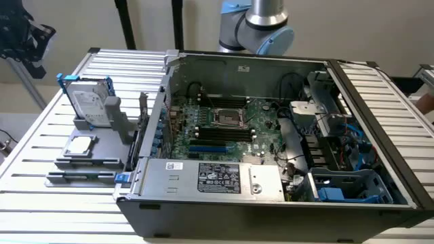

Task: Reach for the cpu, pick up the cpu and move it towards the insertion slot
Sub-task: 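Pick up the cpu and move it towards the insertion slot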

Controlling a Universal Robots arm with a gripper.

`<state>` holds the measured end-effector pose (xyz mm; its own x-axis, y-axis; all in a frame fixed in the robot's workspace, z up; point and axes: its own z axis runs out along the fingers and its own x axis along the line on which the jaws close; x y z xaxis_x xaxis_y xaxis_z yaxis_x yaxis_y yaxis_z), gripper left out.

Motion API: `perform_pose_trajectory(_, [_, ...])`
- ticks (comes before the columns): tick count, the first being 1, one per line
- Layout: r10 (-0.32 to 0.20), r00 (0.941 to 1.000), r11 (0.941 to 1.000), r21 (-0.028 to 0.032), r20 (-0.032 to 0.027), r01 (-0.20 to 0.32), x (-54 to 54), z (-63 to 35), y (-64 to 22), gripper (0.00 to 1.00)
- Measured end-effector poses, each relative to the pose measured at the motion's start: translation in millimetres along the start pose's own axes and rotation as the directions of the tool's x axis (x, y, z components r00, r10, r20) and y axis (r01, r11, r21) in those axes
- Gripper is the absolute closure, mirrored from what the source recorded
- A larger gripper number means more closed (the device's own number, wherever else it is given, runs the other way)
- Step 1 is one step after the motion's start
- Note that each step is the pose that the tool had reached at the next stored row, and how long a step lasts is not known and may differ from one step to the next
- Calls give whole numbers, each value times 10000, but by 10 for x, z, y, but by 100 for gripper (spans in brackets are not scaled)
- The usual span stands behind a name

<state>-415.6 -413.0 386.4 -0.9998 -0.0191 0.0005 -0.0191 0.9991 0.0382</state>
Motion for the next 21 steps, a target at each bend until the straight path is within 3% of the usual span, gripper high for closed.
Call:
perform_pose_trajectory(14, [0, 10000, 10000, 0, 0, 0, 4, 3, 0, 88])
perform_pose_trajectory(19, [0, 10000, 10000, 0, 0, 0, 4, 3, 0, 64])
perform_pose_trajectory(20, [0, 10000, 10000, 0, 0, 0, 4, 3, 0, 64])
perform_pose_trajectory(21, [0, 10000, 10000, 0, 0, 0, 4, 3, 0, 53])
